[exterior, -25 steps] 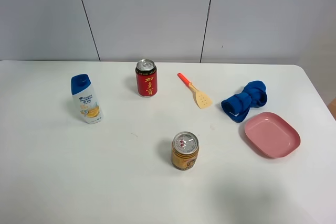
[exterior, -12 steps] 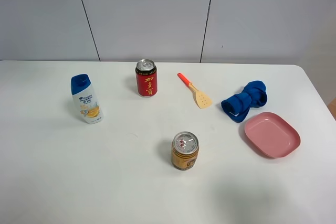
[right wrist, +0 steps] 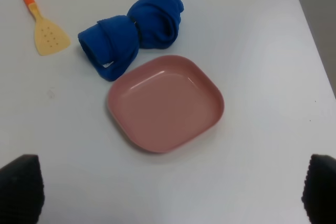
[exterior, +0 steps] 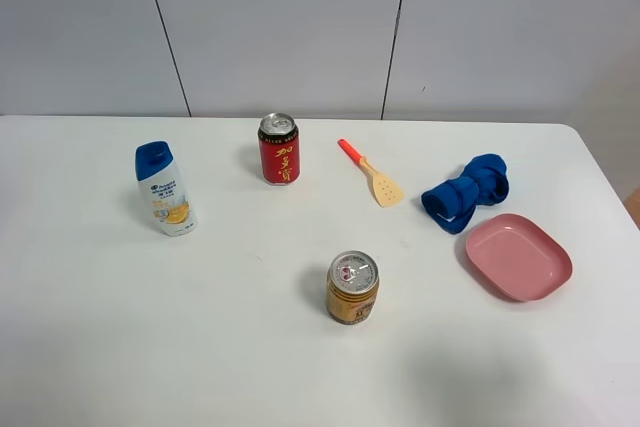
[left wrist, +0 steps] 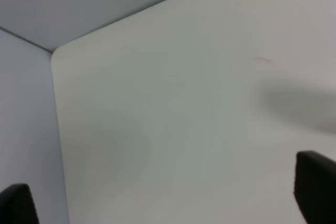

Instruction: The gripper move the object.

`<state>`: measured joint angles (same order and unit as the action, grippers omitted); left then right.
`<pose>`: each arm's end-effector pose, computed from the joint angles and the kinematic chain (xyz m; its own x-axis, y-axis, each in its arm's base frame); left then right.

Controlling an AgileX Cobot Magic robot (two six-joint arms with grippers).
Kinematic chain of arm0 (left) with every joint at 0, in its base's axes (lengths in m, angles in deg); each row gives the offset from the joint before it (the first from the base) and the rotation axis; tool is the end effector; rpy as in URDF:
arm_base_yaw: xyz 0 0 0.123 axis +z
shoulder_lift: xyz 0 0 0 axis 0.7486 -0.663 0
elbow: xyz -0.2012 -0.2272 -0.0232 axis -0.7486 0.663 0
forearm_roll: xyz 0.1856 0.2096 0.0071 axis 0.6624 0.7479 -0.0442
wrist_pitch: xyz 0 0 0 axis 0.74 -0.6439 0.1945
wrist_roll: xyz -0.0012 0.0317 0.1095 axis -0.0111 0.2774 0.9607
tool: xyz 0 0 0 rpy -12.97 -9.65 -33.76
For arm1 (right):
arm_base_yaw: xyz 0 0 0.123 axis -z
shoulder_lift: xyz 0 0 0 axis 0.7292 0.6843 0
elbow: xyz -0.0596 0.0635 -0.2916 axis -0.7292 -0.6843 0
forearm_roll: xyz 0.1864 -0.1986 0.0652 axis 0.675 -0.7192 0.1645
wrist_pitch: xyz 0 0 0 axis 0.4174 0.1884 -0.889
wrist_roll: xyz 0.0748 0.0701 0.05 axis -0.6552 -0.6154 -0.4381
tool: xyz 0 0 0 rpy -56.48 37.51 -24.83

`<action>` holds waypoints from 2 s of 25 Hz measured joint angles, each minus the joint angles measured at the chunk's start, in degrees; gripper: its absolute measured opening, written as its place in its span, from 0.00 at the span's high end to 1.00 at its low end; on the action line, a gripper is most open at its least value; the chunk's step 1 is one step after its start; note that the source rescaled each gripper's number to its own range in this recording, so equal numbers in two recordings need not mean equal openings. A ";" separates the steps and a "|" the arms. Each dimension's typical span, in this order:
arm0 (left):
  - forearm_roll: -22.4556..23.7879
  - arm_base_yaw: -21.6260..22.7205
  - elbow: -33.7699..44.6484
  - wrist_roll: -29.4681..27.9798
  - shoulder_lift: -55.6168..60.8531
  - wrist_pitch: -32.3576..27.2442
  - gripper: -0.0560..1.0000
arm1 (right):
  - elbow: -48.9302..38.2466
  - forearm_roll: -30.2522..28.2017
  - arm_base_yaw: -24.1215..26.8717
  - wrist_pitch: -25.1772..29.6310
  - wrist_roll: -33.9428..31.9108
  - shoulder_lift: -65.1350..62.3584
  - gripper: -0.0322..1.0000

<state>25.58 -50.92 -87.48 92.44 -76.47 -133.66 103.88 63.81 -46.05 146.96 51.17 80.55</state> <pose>0.2618 0.0113 0.3962 -0.6827 0.3416 -0.6459 0.1224 0.9250 0.3598 0.0227 -0.0012 0.2746 -0.4738 0.0020 -0.8806 0.0183 0.9998 -0.0075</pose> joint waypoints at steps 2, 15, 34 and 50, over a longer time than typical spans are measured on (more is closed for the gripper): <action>-0.27 0.00 4.35 -0.72 5.38 1.06 0.00 | 0.00 0.00 0.00 0.00 0.00 0.00 0.00; -0.50 0.00 24.36 -15.85 45.96 1.66 0.00 | 0.00 0.00 0.00 0.00 0.00 0.00 0.00; -7.90 0.00 39.05 -16.35 65.10 -7.95 0.00 | 0.00 0.00 0.00 0.00 0.00 0.00 0.00; -7.95 0.00 39.05 -15.18 65.10 -7.90 0.00 | 0.00 0.00 0.00 0.00 0.00 0.00 0.00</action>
<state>17.63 -50.92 -48.43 77.26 -11.38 -141.56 103.88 63.81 -46.05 146.96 51.17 80.55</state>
